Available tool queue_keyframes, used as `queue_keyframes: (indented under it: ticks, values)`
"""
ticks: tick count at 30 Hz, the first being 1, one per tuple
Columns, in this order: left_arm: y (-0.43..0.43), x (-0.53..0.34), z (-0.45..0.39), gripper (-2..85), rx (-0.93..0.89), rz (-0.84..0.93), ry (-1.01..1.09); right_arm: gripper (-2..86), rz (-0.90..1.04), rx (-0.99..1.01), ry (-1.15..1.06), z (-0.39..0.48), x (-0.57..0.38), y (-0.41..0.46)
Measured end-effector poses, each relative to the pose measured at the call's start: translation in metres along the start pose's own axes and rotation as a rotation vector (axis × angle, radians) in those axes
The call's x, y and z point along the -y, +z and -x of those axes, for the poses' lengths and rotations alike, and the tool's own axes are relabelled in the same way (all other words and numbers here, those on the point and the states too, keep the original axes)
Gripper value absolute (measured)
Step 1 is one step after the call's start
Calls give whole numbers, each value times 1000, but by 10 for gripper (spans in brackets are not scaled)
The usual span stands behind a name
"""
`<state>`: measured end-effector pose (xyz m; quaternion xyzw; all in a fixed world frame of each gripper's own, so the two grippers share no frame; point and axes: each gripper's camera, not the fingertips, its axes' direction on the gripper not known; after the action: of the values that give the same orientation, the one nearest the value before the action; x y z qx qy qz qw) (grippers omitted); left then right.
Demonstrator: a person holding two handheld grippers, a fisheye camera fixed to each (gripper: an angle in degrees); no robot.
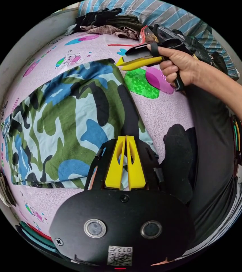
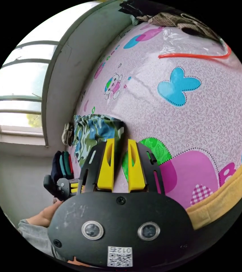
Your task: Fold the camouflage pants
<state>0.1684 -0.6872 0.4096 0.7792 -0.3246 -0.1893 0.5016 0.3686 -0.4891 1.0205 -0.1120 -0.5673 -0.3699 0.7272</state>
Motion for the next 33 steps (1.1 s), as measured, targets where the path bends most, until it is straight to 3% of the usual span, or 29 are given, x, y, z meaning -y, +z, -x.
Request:
queue_keyframes:
  ticks: [7, 10, 12, 20, 25, 28, 30, 33]
  values:
    - [-27, -21, -20, -1, -9, -139, 62, 80, -45, 179, 53, -16, -13, 1]
    - [-20, -24, -31, 0, -65, -112, 132, 63, -32, 180, 27, -4, -3, 13]
    - [-7, -27, -37, 0, -43, -40, 150, 32, -38, 142, 24, 3, 2, 18]
    - [-7, -50, -56, 3, 54, -99, 153, 15, 5, 17, -20, 39, 3, 44]
    - [-25, -72, -42, 0, -107, -71, 70, 24, -59, -84, -41, 72, -17, 47]
    - [-57, -95, -21, -1, -42, -140, 0, 5, -127, -163, -137, 105, -43, 33]
    - [-72, -107, 1, -1, 15, -171, -76, -2, -59, -102, -301, 132, -61, 37]
    - [-83, -118, 41, -1, 39, -192, -207, -6, 249, 33, -547, 177, -94, 79]
